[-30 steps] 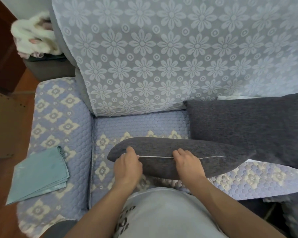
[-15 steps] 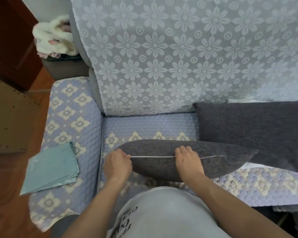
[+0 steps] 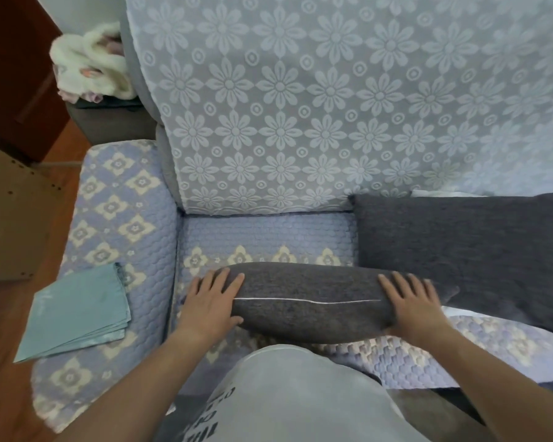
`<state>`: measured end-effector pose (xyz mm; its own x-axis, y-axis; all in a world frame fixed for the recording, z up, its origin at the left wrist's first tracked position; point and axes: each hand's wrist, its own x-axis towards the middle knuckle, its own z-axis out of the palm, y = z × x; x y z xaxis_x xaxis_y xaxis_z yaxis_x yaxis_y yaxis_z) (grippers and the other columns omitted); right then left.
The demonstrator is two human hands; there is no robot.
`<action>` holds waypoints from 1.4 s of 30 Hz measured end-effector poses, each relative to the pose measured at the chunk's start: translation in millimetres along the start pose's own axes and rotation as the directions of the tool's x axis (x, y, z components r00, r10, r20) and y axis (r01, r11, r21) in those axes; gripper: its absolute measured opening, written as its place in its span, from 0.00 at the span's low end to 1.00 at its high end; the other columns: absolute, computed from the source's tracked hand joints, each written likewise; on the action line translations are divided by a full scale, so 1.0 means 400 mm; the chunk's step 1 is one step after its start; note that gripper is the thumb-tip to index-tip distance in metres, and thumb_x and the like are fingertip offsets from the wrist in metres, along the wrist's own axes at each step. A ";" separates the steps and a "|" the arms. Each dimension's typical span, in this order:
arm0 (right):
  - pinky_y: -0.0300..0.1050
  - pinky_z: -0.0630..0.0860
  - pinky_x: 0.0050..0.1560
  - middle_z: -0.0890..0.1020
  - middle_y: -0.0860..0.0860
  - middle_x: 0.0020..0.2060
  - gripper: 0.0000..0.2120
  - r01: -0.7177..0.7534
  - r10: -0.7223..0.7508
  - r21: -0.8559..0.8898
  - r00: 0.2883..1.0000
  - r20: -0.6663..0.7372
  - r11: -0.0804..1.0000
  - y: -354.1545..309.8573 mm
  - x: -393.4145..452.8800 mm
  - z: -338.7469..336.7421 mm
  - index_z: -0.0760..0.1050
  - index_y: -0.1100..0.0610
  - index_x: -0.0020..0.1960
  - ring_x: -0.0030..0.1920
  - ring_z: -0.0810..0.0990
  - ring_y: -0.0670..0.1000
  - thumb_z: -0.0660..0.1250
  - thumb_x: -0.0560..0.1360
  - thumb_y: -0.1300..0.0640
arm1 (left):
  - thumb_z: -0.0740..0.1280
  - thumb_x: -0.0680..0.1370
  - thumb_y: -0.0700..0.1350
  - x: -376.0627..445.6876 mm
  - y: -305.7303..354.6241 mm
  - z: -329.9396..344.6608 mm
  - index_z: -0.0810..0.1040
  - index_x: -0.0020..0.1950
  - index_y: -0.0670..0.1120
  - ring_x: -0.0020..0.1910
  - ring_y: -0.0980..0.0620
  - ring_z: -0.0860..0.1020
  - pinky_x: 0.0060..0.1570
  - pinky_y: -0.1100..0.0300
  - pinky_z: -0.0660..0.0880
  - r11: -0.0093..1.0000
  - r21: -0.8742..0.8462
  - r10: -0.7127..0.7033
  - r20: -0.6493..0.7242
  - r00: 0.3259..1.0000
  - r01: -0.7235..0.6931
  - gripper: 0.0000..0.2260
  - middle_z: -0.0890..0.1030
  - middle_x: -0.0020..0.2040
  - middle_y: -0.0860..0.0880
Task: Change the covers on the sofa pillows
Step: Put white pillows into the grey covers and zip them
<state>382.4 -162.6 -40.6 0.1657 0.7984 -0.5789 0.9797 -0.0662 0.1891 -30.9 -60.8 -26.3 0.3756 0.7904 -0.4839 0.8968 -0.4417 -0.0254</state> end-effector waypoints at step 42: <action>0.58 0.51 0.78 0.50 0.51 0.81 0.37 -0.061 0.236 0.650 0.954 -0.185 0.757 -0.329 0.291 0.317 0.49 0.46 0.81 0.80 0.50 0.56 0.54 0.79 0.30 | 0.51 0.72 0.76 0.275 -0.189 0.413 0.39 0.80 0.64 0.80 0.42 0.57 0.78 0.46 0.56 0.519 -0.549 -0.357 0.557 0.750 0.655 0.41 0.50 0.83 0.47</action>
<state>287.1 -136.9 -233.3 0.3686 0.8569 -0.3604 0.8051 -0.4881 -0.3370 -96.1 -10.3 -222.1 -0.1686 0.5138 -0.8412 0.8399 0.5216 0.1503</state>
